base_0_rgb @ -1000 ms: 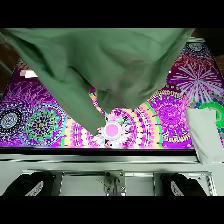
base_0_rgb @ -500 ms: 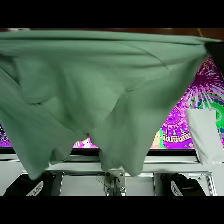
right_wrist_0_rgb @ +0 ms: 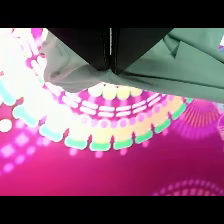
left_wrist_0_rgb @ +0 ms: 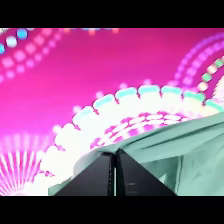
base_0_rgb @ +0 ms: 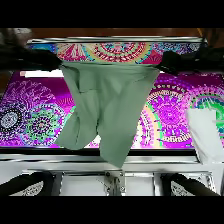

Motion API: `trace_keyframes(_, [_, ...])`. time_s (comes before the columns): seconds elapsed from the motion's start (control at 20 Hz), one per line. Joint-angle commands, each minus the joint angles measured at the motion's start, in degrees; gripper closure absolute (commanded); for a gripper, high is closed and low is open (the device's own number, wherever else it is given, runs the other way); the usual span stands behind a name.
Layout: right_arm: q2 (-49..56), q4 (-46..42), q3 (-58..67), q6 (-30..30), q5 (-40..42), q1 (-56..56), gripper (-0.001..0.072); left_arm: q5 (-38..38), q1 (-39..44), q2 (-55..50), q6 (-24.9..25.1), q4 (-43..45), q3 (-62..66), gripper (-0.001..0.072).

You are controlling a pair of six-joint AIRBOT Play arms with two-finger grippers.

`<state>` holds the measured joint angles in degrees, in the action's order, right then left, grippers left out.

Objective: Fold the shirts.

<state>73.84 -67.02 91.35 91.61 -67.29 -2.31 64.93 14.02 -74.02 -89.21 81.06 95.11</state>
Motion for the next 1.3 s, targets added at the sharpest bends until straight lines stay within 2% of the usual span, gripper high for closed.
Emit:
trace_keyframes(0.0, [13.1, -0.9, 0.1, -2.4, 15.5, 0.0, 0.0659, -3.7, -0.1, -15.2, -0.9, -0.5, 0.1, 0.0661])
trace_keyframes(0.1, [18.2, 0.8, 0.1, -1.6, 18.4, -0.1, 0.0659, -2.5, -0.1, -21.4, -2.1, -4.3, 0.1, 0.0659])
trace_keyframes(0.2, [22.0, 4.0, 0.1, -1.6, 16.2, -0.5, 0.0659, -0.3, -0.1, -25.6, -4.9, -7.6, 0.1, 0.0647])
trace_keyframes(0.25, [23.4, 5.6, 0.1, -1.6, 15.1, -0.8, 0.0653, 1.2, -0.1, -26.8, -4.8, -8.8, 0.1, 0.0575])
trace_keyframes(0.3, [24.3, 8.0, 0.1, -1.6, 14.9, -1.1, 0.0510, 3.0, -0.1, -27.2, -4.8, -9.6, 0.1, 0.0343])
trace_keyframes(0.35, [24.4, 10.6, 0.1, -1.9, 15.0, -1.1, 0.0174, 5.3, -0.4, -27.1, -4.8, -10.0, 0.2, 0.0095])
trace_keyframes(0.4, [23.9, 13.5, 0.1, -3.3, 14.4, -0.8, 0.0036, 9.9, -1.1, -26.6, -4.2, -9.9, 0.6, 0.0033])
trace_keyframes(0.5, [20.9, 15.2, 0.1, -6.0, 9.8, 1.5, 0.0036, 19.8, -4.6, -24.7, -2.0, -9.4, 0.9, 0.0033])
trace_keyframes(0.6, [16.3, 11.5, 0.1, -9.6, 0.7, 5.5, 0.0036, 27.3, -9.9, -20.8, 0.1, -9.5, 0.9, 0.0033])
trace_keyframes(0.75, [9.4, -5.9, 0.1, -11.1, -18.7, 13.2, 0.0037, 30.1, -18.3, -11.9, 2.2, -9.5, -2.0, 0.0033])
trace_keyframes(0.85, [6.6, -12.9, -1.1, -13.4, -26.5, 18.8, 0.0037, 30.1, -23.8, -4.5, 3.8, -9.6, -10.5, 0.0032])
trace_keyframes(0.95, [4.2, -8.2, -4.2, -12.6, -25.4, 24.6, 0.0037, 29.4, -28.6, 2.6, 4.9, -9.6, -24.9, 0.0019])
trace_keyframes(1.0, [3.6, -4.9, -5.7, -12.7, -24.8, 26.4, 0.0037, 27.0, -31.4, 6.1, 6.2, -9.6, -33.8, -0.0010])
trace_keyframes(1.1, [3.3, 1.9, -8.0, -13.3, -24.8, 28.3, 0.0036, 22.4, -36.2, 11.4, 9.0, -12.8, -48.4, -0.0010])
trace_keyframes(1.25, [3.3, 7.8, -10.5, -13.7, -22.5, 27.7, 0.0036, 16.0, -40.8, 13.2, 12.1, -16.8, -60.3, -0.0010])
